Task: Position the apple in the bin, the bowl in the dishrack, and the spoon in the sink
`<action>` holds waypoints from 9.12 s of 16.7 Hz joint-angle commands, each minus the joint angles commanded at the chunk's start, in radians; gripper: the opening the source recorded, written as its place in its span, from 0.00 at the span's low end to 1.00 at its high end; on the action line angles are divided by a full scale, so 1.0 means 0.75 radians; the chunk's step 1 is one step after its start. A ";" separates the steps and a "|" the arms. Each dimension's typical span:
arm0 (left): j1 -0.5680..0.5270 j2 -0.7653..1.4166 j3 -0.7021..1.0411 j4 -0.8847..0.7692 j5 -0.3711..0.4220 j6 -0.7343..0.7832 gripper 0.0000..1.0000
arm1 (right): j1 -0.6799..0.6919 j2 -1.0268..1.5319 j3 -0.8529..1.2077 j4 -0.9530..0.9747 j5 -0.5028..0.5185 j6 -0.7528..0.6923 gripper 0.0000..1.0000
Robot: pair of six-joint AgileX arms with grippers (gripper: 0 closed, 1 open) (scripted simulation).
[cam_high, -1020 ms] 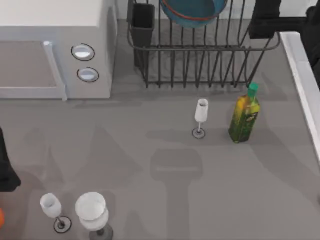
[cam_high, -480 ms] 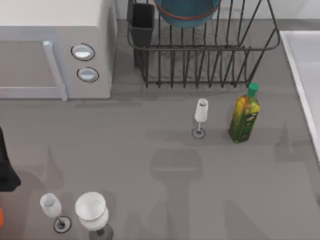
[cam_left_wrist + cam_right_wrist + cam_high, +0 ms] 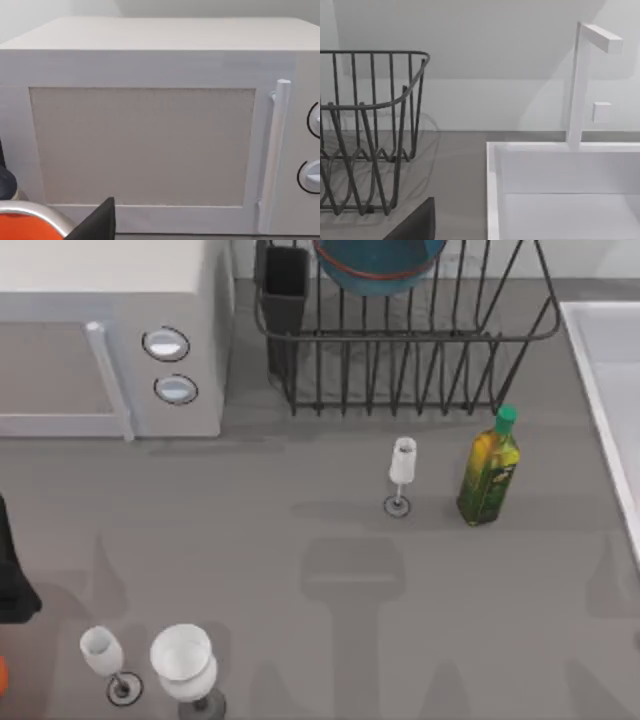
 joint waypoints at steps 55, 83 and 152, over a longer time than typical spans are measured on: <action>0.000 0.000 0.000 0.000 0.000 0.000 1.00 | -0.199 2.148 0.844 -0.790 -0.021 -1.812 0.85; 0.000 0.000 0.000 0.000 0.000 0.000 1.00 | -0.198 1.970 1.074 -1.260 -0.011 -1.777 0.00; 0.000 0.000 0.000 0.000 0.000 0.000 1.00 | -0.201 3.428 3.191 -1.848 0.006 -1.745 0.68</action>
